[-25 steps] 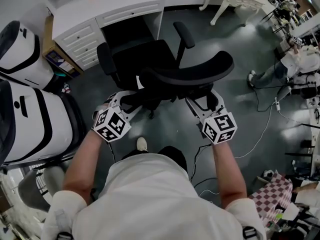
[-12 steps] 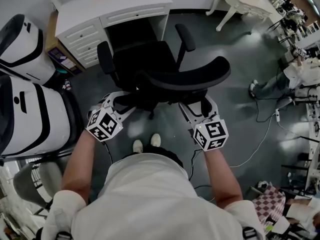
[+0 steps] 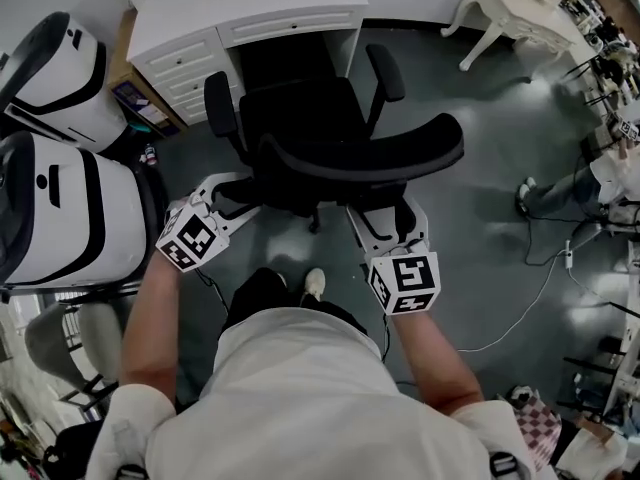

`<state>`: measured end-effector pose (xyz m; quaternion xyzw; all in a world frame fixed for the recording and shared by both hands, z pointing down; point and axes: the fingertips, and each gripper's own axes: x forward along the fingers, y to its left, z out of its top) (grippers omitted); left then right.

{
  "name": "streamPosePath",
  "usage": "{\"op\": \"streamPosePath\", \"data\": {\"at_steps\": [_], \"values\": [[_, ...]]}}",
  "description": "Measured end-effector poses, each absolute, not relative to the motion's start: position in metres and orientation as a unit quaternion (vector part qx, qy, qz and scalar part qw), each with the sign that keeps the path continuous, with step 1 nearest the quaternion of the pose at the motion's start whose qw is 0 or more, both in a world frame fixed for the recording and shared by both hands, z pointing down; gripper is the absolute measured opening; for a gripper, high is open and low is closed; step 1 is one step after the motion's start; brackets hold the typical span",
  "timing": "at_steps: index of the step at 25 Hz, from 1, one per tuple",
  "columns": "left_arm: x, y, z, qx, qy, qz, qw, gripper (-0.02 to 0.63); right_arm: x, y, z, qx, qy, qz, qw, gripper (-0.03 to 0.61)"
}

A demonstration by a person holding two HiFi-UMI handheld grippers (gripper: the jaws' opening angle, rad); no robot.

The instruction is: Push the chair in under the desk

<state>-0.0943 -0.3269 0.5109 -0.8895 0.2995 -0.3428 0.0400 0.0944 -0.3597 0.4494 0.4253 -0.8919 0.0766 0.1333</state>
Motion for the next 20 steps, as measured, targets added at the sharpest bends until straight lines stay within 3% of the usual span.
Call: {"op": "streamPosePath", "data": {"at_steps": [20], "values": [[-0.143, -0.384, 0.515, -0.894, 0.291, -0.339, 0.024, 0.203, 0.048, -0.412, 0.452, 0.439, -0.885, 0.082, 0.13, 0.32]]}}
